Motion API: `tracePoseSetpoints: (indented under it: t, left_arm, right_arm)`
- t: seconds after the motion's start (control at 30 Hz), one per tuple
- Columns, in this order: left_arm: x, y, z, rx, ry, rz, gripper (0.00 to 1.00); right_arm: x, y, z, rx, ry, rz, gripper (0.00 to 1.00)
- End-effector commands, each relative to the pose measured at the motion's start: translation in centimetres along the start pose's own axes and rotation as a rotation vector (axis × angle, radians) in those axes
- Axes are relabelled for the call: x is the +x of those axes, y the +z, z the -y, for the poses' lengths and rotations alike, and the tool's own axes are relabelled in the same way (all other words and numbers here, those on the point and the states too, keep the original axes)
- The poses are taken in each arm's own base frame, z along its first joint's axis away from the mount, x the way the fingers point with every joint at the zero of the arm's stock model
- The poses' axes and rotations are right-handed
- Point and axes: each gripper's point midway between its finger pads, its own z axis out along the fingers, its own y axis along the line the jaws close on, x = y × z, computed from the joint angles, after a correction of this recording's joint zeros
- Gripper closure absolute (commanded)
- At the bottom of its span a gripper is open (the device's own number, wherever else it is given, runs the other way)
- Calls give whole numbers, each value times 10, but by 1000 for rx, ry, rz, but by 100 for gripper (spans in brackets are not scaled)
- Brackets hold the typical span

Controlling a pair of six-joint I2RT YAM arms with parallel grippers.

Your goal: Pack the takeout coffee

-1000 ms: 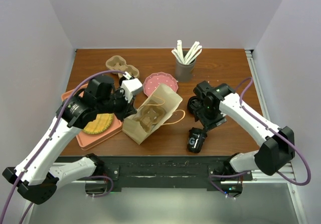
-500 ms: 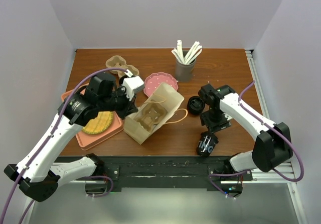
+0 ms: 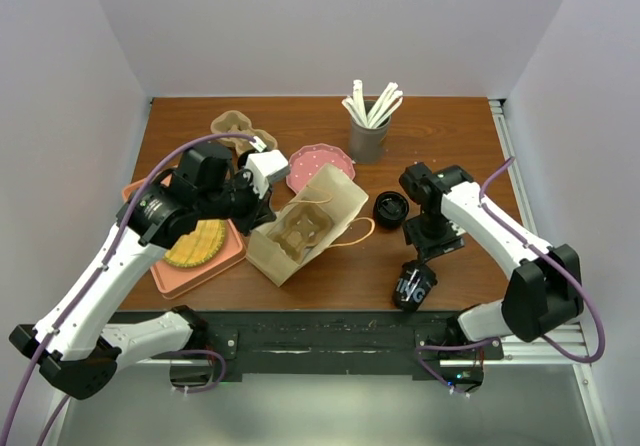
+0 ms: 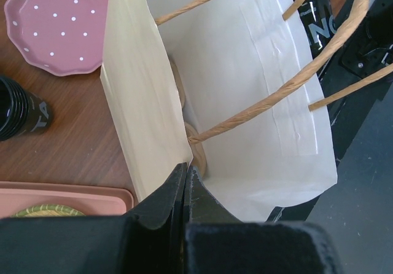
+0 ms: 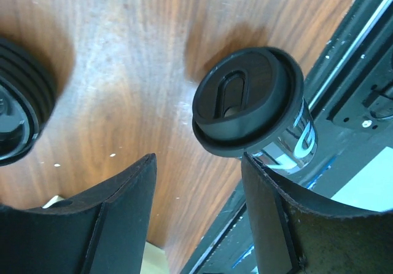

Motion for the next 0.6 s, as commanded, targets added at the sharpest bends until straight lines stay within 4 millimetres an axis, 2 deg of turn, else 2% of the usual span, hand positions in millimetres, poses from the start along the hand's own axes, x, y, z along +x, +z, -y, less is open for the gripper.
tracePoseSetpoints:
  t: [0.0,0.33,0.5,0.57]
  left_arm:
    - [-23,-7,0,-7,43,69,100]
    - [-22,-12,2,-15,58,74,100]
    - [-21,-11,2,-15,66,70,100]
    - [-20,-10,3,-9,69,72,100]
  right_arm:
    - [-17,-8,21,73,12,47,40]
    - [-22,-1,49,83,22,-3,46]
    - [-16,11,66,138,18,-25,47]
    - [-15,17,64,139,48,-23,46]
